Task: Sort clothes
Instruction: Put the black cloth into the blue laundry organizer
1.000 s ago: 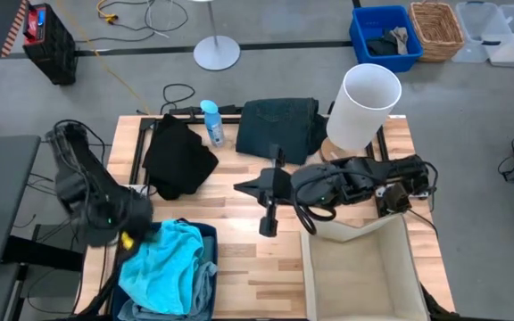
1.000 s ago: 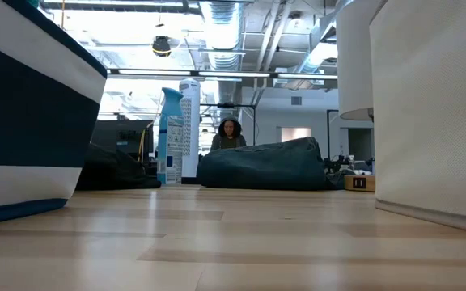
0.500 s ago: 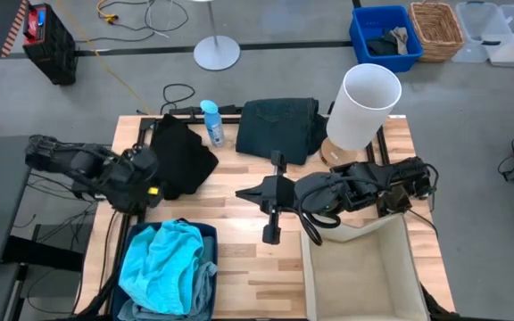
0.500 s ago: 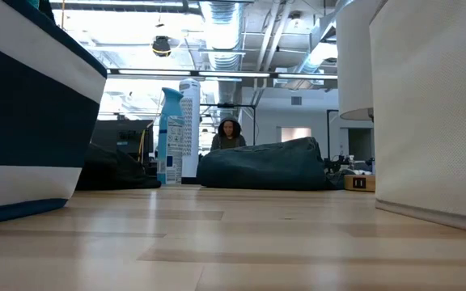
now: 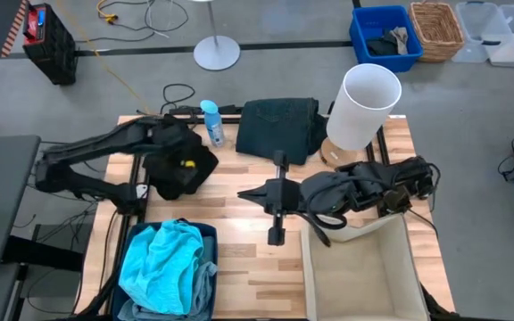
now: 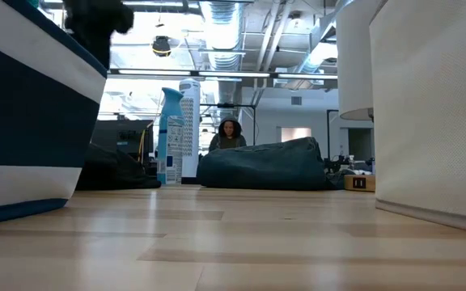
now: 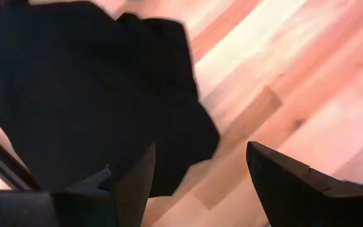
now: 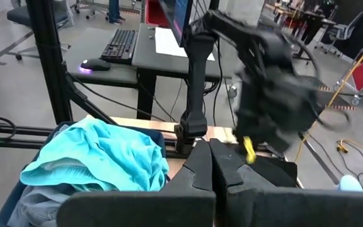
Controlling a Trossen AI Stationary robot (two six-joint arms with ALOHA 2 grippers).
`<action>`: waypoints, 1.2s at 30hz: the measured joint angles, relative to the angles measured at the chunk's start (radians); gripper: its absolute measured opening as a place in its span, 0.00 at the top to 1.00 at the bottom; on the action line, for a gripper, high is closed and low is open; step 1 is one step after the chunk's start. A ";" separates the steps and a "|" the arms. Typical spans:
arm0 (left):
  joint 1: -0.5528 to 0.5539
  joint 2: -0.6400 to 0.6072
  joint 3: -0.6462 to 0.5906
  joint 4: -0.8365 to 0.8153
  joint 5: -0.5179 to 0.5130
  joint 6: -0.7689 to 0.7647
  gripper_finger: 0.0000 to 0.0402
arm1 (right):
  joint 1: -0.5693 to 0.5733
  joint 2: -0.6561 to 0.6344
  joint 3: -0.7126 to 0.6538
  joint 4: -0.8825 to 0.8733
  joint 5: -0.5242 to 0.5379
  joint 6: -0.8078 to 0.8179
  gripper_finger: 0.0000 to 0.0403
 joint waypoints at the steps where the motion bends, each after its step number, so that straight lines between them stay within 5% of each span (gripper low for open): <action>1: 0.036 0.027 0.000 0.002 0.014 0.020 0.39 | 0.003 -0.006 0.000 -0.001 0.000 -0.004 1.00; 10: 0.283 0.233 0.000 -0.025 0.019 0.147 0.38 | 0.048 -0.057 0.000 -0.019 0.046 -0.036 1.00; 17: 0.365 0.316 0.000 -0.024 0.039 0.239 0.32 | 0.081 -0.066 0.000 -0.068 0.065 -0.037 1.00; 36: 0.415 0.077 -0.316 0.139 0.115 0.317 0.28 | 0.094 -0.065 0.000 -0.085 0.072 -0.054 1.00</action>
